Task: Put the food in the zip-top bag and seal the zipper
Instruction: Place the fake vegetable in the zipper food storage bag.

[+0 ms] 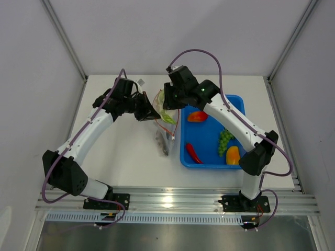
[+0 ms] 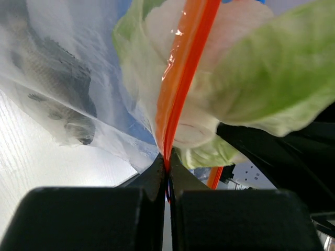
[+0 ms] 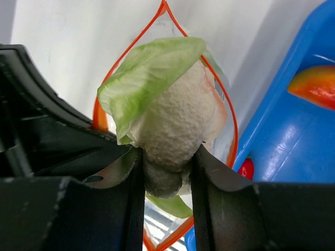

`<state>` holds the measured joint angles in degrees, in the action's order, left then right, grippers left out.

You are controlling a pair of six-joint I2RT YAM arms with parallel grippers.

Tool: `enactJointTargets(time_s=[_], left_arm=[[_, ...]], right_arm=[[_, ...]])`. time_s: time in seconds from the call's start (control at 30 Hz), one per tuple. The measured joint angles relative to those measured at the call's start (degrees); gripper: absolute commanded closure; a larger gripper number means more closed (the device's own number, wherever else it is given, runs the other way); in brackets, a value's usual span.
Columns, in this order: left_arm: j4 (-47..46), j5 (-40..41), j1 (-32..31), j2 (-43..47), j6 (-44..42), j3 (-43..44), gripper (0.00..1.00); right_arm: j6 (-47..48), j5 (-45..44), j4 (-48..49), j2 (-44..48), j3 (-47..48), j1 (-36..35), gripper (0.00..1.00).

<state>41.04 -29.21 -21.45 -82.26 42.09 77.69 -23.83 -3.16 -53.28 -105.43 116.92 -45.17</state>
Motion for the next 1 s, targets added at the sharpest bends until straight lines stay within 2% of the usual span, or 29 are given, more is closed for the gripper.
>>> enactJointTargets(time_s=[0.2,0.3,0.33,0.4,0.43,0.53,0.6,0.73,1.0], left_arm=[[-0.15,-0.61,-0.20,0.00,0.66,0.04,0.99],[-0.31,-1.07,-0.28,0.00,1.20,0.07,0.99],[-0.35,-1.16,-0.31,0.00,1.38,0.07,0.99],[-0.59,-1.22,-0.31,0.00,1.51,0.07,0.99],[-0.70,-1.25,-0.31,0.00,1.53,0.07,0.99],[-0.74,-1.25,-0.31,0.00,1.53,0.07,0.99],[-0.79,-1.25,-0.31,0.00,1.53,0.07,1.00],[-0.81,-1.27,-0.35,0.00,1.57,0.04,0.99],[-1.20,-1.36,-0.37,0.00,1.55,0.00,0.99]], right_arm=[[-0.11,-1.01,-2.38,-1.11,0.00,-0.15,0.98],[-0.09,-1.20,-2.67,-1.22,0.00,-0.28,0.90],[-0.09,-1.36,-2.64,-1.22,0.00,-0.35,0.81],[-0.09,-1.55,-2.64,-1.25,0.00,-0.48,0.69],[-0.09,-1.57,-2.62,-1.31,0.00,-0.48,0.55],[0.02,-1.51,-2.60,-1.81,0.07,-0.52,0.29],[0.26,-1.31,-2.56,-2.47,0.31,-0.50,0.22],[0.57,-0.83,-2.40,-4.13,2.12,-0.46,0.19],[1.27,-1.44,-2.05,-4.04,4.42,-0.52,0.19]])
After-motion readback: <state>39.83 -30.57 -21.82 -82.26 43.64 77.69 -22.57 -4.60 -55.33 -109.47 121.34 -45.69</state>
